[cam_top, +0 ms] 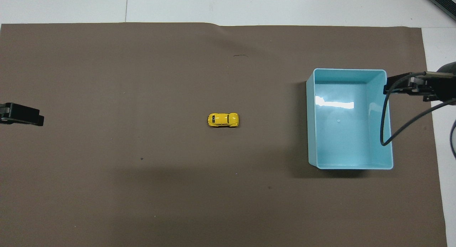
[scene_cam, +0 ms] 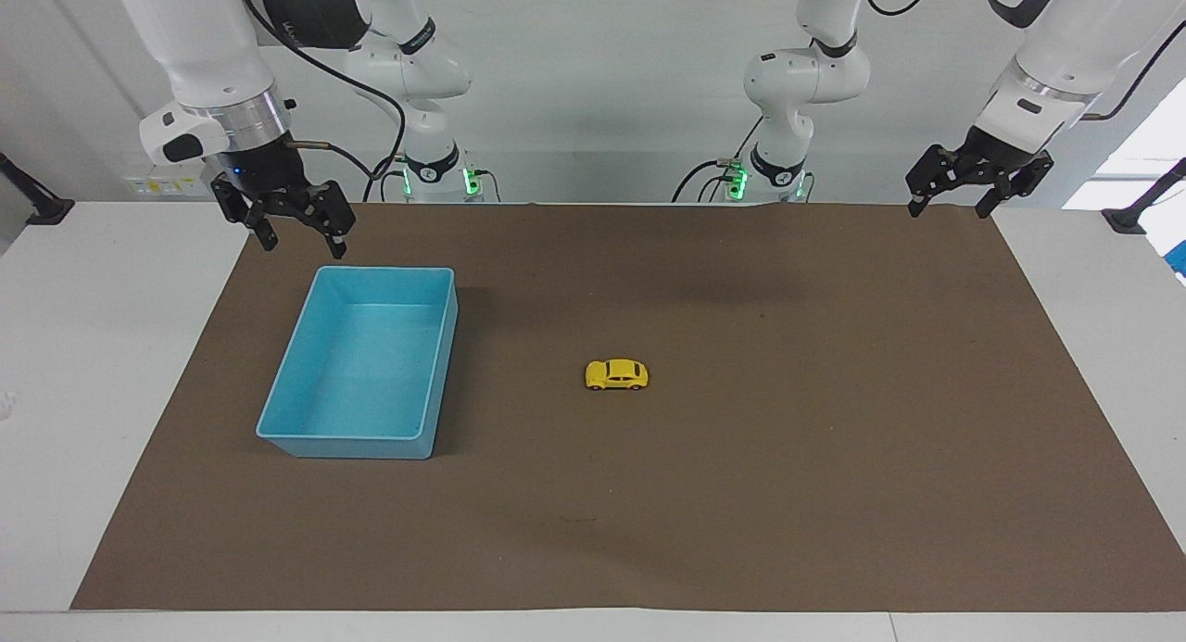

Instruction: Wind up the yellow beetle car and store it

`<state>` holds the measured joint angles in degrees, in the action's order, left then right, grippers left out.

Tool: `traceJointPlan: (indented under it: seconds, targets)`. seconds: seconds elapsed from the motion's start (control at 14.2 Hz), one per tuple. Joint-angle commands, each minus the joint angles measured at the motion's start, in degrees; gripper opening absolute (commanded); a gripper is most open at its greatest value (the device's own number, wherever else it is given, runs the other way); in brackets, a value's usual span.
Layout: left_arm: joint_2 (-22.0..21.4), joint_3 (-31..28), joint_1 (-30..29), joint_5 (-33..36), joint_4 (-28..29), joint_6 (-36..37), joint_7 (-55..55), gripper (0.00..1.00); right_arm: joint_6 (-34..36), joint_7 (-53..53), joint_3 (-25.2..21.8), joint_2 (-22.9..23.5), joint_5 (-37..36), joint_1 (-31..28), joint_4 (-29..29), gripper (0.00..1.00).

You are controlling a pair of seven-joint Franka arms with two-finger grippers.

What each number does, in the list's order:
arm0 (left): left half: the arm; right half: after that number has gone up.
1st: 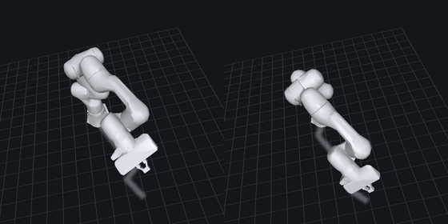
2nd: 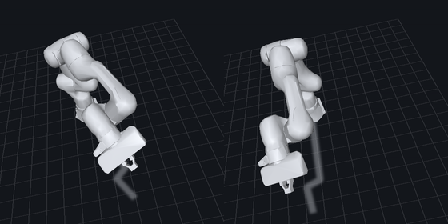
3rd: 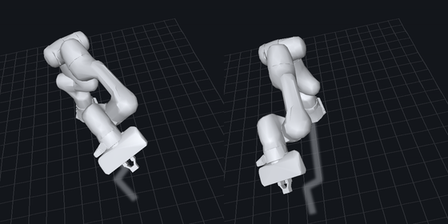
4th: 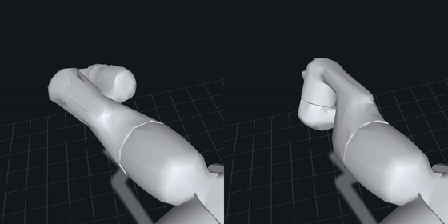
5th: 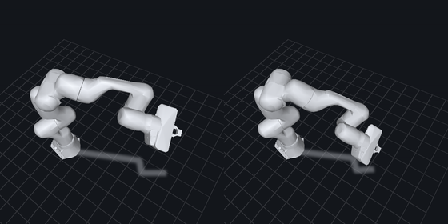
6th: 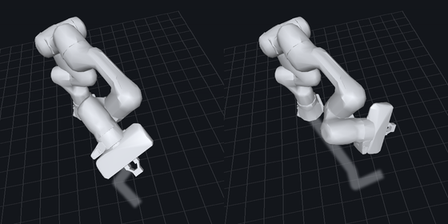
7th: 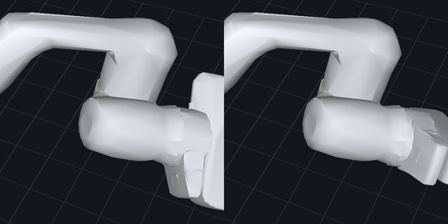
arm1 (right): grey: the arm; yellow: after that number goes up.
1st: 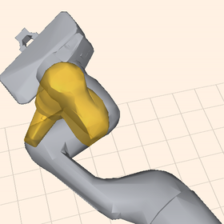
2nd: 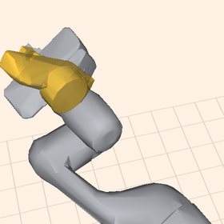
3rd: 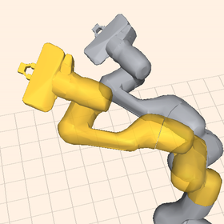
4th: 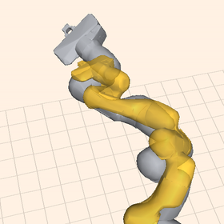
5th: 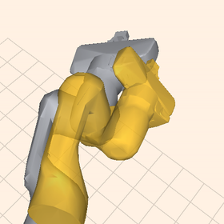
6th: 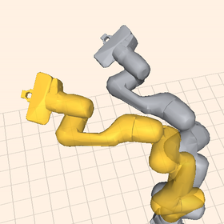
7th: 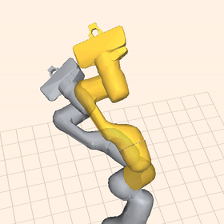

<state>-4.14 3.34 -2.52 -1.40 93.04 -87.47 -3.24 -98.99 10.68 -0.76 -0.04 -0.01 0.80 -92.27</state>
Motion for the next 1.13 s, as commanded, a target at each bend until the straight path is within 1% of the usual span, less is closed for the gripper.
traceJointPlan:
  seconds: [0.0, 0.28, 0.42, 0.64, 0.85, 1.06]
  targets:
    - [-0.96, -0.17, 0.23, -0.09, 2.14, -1.65, -0.36, 1.00, 0.46, 1.10, 0.41, -0.75, 0.09, -0.54, -0.37, 1.00]
    - [-0.43, -0.17, 0.23, -0.44, 2.41, -2.35, 0.43, 1.00, 0.46, 1.10, 0.41, -0.75, 0.09, -0.54, -0.37, 1.00]
    - [-0.52, -0.17, 0.32, -0.44, 3.54, -3.06, 1.21, 1.00, 0.46, 1.10, 0.41, -0.75, 0.09, -0.54, -0.37, 1.00]
    - [1.06, -0.09, 0.58, -0.53, 3.90, -5.43, 1.74, 1.00, 0.46, 1.10, 0.41, -0.75, 0.09, -0.54, -0.37, 1.00]
    - [2.11, 0.00, 1.63, -0.70, 4.34, -7.36, 6.21, 1.00, 0.46, 1.10, 0.41, -0.75, 0.09, -0.63, -0.37, 1.00]
    - [3.96, 0.00, 3.74, -0.70, 4.52, -9.91, 15.51, 1.00, 0.46, 1.10, 0.41, -0.75, 0.09, -0.63, -0.37, 1.00]
